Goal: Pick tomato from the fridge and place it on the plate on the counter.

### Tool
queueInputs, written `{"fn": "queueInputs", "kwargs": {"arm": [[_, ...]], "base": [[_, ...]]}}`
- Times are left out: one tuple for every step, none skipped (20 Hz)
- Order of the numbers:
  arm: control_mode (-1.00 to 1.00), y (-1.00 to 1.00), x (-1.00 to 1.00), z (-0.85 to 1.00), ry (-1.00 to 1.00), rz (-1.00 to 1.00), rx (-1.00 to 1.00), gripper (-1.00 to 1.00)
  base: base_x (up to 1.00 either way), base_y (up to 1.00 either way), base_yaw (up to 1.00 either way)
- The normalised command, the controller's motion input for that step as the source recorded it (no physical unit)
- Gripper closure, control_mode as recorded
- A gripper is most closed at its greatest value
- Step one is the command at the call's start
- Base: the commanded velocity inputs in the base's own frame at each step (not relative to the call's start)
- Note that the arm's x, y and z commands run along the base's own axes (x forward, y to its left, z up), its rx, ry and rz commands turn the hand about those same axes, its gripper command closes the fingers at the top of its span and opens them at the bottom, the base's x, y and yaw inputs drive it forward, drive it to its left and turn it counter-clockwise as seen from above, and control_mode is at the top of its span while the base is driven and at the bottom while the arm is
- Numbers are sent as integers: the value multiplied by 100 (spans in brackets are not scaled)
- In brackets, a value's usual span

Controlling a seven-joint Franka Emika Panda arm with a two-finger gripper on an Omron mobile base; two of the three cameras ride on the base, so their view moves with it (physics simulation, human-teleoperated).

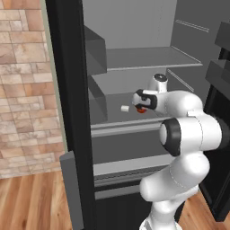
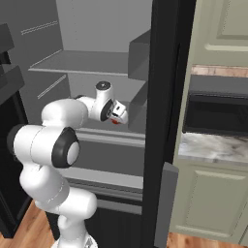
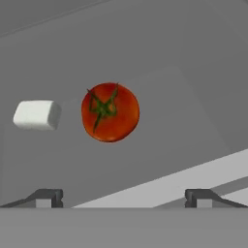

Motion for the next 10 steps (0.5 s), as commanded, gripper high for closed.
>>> {"fn": "queueInputs", "kwargs": {"arm": [[-100,0,31,-10,0,0,1,-100],[-100,0,34,-11,0,0,0,-100],[-100,0,32,-11,0,0,0,-100],[-100,0,33,-13,0,0,0,-100],[-100,0,31,-14,0,0,0,-100],[-100,0,31,-16,0,0,0,-100],[-100,0,31,-18,0,0,0,-100],[-100,0,31,-19,0,0,0,-100],[-100,0,29,-21,0,-1,0,-100],[-100,-1,25,-25,0,-1,0,-100]], "base": [[0,0,0],[0,0,0],[0,0,0],[0,0,0],[0,0,0],[0,0,0],[0,0,0],[0,0,0],[0,0,0],[0,0,0]]}}
